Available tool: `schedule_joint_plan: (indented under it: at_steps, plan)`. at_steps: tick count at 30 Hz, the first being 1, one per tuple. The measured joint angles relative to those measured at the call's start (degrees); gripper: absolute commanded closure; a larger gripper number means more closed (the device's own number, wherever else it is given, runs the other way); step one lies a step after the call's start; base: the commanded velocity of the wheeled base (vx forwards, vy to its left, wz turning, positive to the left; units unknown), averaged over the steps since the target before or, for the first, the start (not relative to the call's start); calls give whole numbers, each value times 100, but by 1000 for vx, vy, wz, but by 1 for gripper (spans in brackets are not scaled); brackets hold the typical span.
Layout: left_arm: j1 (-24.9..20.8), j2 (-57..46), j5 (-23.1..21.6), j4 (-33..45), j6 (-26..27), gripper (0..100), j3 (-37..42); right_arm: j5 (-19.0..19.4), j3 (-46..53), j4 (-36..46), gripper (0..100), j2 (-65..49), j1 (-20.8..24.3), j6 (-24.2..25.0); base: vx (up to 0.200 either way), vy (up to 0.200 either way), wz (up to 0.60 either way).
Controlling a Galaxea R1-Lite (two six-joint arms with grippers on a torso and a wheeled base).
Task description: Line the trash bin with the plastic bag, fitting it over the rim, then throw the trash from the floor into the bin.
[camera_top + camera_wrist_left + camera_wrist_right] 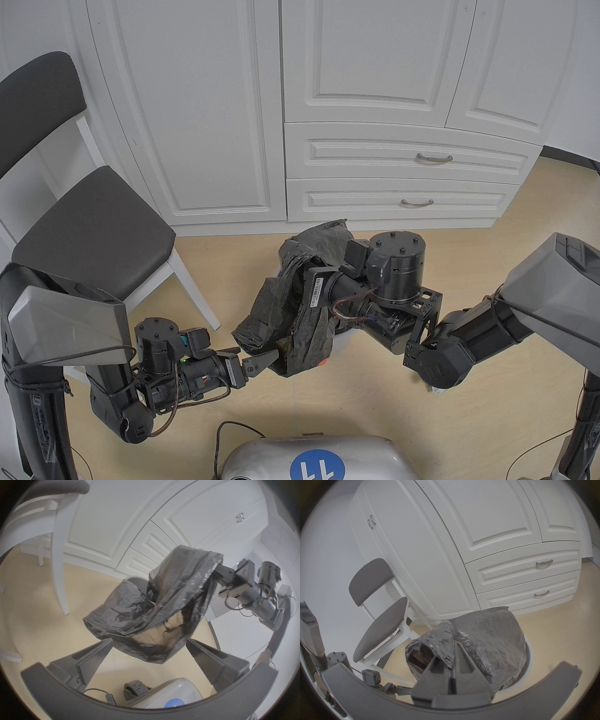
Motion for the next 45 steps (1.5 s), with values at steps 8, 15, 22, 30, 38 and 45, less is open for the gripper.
schedule_joint_plan:
  at_steps: [8,15,22,30,38,45]
  plan:
    - [267,311,22,0,-677,0,-411,2,6,16,100,-76,-118,-40,0,0,0]
    - [325,471,473,11,-1809,0,-1040,2,9,16,100,-94,-171,-88,0,0,0]
    - [293,634,1090,88,-2389,0,-1534,0,-16,16,100,-111,-251,-96,0,0,0]
    - [249,686,1109,199,-2411,0,-1582,-18,-206,-2,100,-111,-286,-40,0,0,0]
    - [110,586,1246,210,-2417,0,-1381,-260,-494,-5,100,-56,-339,-2,0,0,0]
    - [99,601,1253,207,-2417,0,-1385,-262,-516,0,100,-69,-356,-2,0,0,0]
